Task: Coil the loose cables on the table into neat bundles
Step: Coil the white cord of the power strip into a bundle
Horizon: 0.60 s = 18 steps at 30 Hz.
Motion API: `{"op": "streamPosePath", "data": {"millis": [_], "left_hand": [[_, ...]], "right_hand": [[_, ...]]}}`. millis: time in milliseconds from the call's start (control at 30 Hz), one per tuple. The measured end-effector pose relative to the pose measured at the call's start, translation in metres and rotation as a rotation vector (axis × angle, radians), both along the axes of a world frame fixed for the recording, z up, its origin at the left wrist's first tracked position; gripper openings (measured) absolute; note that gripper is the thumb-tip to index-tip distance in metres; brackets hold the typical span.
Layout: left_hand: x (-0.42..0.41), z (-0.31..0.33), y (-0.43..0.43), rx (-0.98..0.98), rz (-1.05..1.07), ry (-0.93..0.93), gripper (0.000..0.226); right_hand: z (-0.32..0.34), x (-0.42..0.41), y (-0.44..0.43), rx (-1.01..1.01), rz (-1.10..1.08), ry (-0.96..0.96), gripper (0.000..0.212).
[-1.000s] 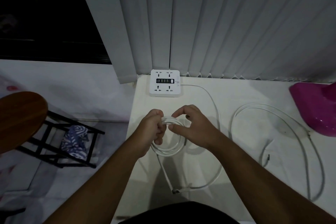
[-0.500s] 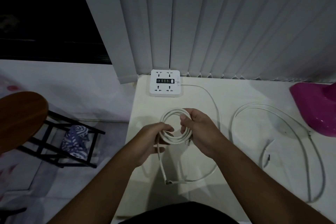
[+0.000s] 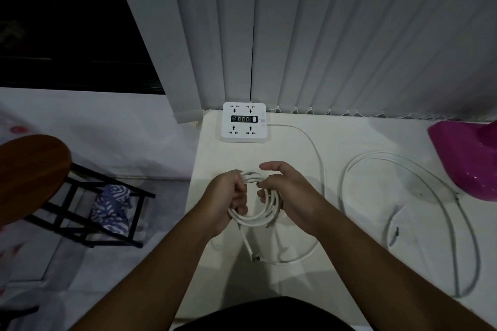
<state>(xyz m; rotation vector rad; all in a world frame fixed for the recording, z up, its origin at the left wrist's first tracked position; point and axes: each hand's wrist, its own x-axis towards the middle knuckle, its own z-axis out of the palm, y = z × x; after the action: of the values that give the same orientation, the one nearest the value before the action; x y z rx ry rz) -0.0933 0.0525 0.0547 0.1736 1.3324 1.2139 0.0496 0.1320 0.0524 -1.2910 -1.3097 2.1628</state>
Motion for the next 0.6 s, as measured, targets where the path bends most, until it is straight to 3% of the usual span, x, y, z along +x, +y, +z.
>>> {"op": "streamPosePath", "data": {"millis": [167, 267, 333, 400, 600], "left_hand": [[-0.003, -0.007, -0.001, 0.084, -0.019, 0.074, 0.02], [-0.001, -0.019, -0.012, 0.063, -0.047, -0.084, 0.023], [0.004, -0.023, -0.017, 0.09, 0.034, -0.242, 0.023], [0.008, -0.024, -0.015, 0.094, 0.119, -0.285, 0.025], [0.007, -0.013, -0.004, 0.03, 0.071, -0.047, 0.026]], "right_hand": [[0.004, -0.003, 0.002, -0.051, -0.031, 0.064, 0.023], [0.004, -0.001, 0.004, -0.169, -0.161, 0.092, 0.022], [0.003, 0.0, 0.0, -0.27, -0.234, 0.122, 0.021], [-0.003, -0.001, -0.007, -0.304, -0.255, 0.126, 0.019], [-0.006, -0.001, -0.015, -0.101, -0.162, -0.038, 0.022]]}}
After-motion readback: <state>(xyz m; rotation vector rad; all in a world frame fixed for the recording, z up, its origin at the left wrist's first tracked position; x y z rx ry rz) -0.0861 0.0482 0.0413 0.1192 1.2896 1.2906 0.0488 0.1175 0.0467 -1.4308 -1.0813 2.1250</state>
